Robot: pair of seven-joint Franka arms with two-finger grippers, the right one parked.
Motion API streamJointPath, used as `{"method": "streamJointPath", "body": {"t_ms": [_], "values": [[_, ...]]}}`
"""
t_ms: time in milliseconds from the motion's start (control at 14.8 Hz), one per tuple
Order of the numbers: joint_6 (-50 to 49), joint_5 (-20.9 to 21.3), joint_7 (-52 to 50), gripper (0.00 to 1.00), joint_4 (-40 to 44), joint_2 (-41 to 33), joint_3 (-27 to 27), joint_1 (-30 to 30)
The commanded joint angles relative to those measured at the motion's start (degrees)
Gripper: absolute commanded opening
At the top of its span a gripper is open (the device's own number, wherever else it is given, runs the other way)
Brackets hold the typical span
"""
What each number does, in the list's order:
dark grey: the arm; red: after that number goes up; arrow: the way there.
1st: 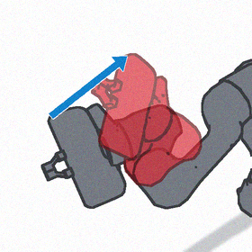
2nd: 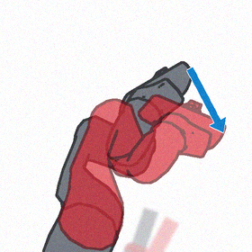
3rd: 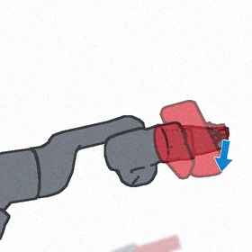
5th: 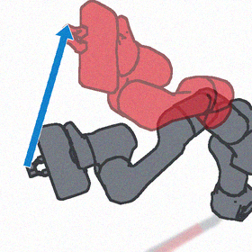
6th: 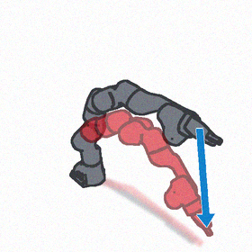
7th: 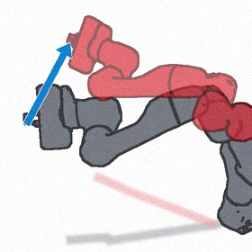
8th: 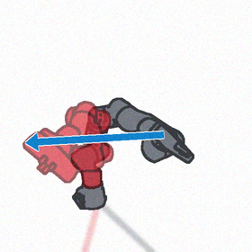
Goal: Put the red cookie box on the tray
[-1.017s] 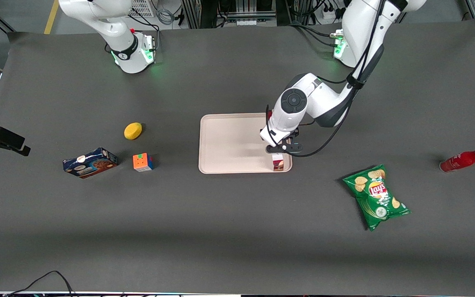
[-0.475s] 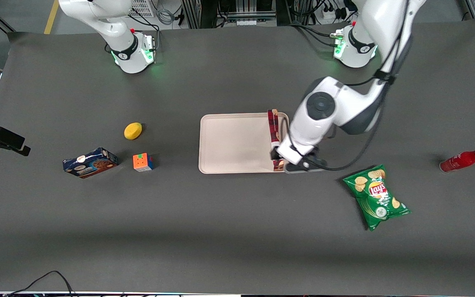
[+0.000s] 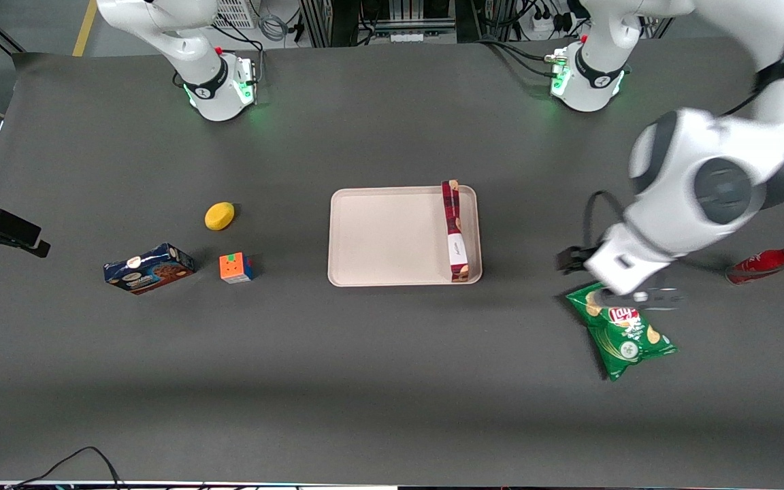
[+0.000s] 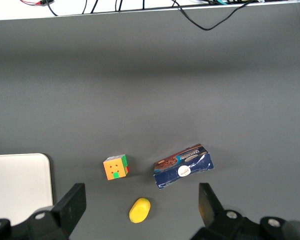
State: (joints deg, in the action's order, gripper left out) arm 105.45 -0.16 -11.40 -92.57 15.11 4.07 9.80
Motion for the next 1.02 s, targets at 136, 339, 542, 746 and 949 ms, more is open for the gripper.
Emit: {"method": "streamJointPath", "body": {"t_ms": [136, 339, 542, 746, 949], "values": [[-9.2, -0.55, 9.11, 1.0, 0.2, -9.73, -5.29, -1.62], [-12.55, -0.37, 10.17, 1.0, -3.13, -15.88, -5.74, -2.85], [-12.55, -0.2, 11.74, 1.0, -3.93, -17.22, -5.82, -4.7], [-12.73, -0.19, 11.93, 1.0, -3.93, -17.22, -5.83, -5.75], [-12.55, 0.07, 12.02, 1.0, -3.76, -17.22, -5.83, -5.67]]}}
